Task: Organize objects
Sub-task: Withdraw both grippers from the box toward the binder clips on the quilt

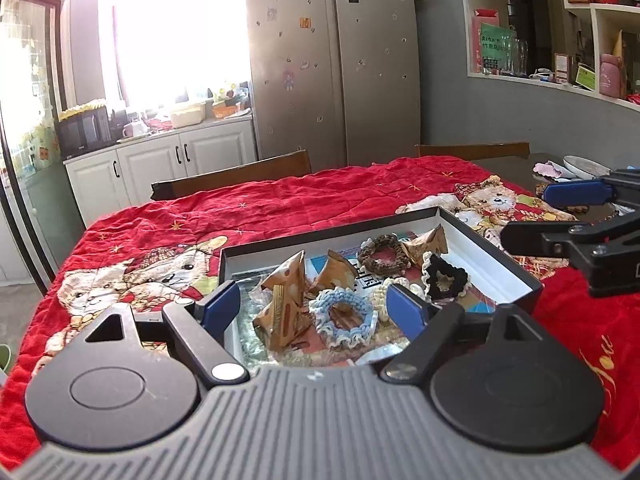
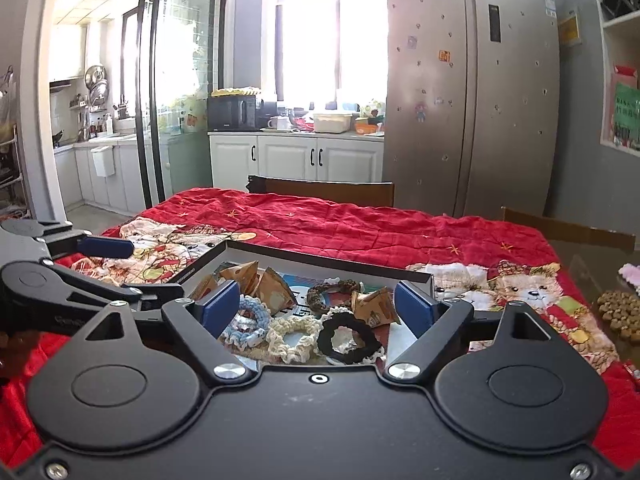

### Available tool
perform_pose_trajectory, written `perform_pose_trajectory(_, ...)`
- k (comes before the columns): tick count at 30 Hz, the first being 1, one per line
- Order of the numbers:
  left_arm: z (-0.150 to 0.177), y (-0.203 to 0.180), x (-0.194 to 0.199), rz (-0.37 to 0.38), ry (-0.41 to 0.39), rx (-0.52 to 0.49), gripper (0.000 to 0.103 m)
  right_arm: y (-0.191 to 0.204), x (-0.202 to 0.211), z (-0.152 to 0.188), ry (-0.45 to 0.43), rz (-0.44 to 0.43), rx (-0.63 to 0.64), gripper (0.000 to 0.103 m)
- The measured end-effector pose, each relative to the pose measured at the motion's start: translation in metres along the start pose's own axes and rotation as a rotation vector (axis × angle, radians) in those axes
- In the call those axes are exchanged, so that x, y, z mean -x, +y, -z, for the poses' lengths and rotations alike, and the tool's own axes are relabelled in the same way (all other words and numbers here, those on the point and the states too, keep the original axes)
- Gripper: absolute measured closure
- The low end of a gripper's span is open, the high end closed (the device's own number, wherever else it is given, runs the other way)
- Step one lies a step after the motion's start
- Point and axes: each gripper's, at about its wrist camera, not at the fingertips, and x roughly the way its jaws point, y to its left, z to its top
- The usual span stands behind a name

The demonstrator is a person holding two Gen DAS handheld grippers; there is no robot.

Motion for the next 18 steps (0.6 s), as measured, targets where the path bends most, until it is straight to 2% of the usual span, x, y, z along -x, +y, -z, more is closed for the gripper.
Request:
perform_pose_trajectory(11, 0.012, -0.001, 0.03, 0.018, -0.018, -0.023, 0.011, -0.009, 0.027, 0.012, 0.005, 0.033, 0.004, 0.018)
perform_pose_trajectory(18, 0.025, -0.003, 0.036, 0.049, 0.004, -0.04, 0.011, -0.016, 0.031, 0.028, 0.038, 0.064, 0.003, 0.018)
